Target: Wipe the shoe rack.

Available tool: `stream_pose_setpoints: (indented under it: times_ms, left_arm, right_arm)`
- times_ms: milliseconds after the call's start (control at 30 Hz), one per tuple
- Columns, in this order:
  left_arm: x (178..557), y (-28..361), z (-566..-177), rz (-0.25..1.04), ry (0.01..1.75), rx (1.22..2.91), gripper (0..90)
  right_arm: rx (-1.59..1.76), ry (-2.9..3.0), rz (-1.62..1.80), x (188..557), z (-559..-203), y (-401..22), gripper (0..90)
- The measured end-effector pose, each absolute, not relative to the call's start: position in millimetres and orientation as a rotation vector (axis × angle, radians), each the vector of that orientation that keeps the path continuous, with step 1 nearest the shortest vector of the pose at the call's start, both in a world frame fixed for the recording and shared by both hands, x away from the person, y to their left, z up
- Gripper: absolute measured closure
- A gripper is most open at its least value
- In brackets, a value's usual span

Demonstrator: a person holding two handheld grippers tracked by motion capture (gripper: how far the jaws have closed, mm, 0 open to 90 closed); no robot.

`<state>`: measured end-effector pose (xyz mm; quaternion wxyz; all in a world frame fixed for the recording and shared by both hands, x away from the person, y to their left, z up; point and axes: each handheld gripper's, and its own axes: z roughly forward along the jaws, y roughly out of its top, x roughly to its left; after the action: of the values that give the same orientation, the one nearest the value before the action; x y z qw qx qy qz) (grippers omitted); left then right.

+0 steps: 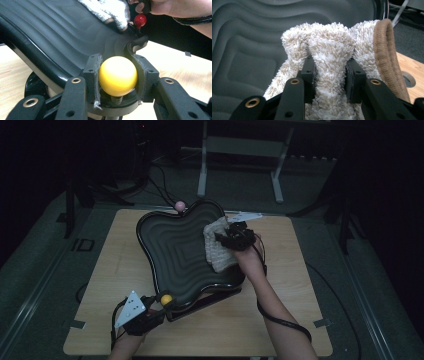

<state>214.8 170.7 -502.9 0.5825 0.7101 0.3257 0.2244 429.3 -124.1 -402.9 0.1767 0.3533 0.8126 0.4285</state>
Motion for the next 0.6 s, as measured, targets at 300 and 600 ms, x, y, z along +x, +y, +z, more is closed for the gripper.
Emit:
stream_pose_setpoints:
  times_ms: [300, 600]
  left_arm:
    - [214.8, 170.4, -503.0, 0.524, 0.761, 1.655, 59.9]
    - [214.6, 170.2, -503.1, 0.526, 0.761, 1.655, 59.9]
  right_arm:
    - [0.963, 2.349, 1.169, 415.6, -409.1, -131.7, 66.4]
    - [0.927, 2.369, 1.185, 397.1, -422.6, -148.8, 67.2]
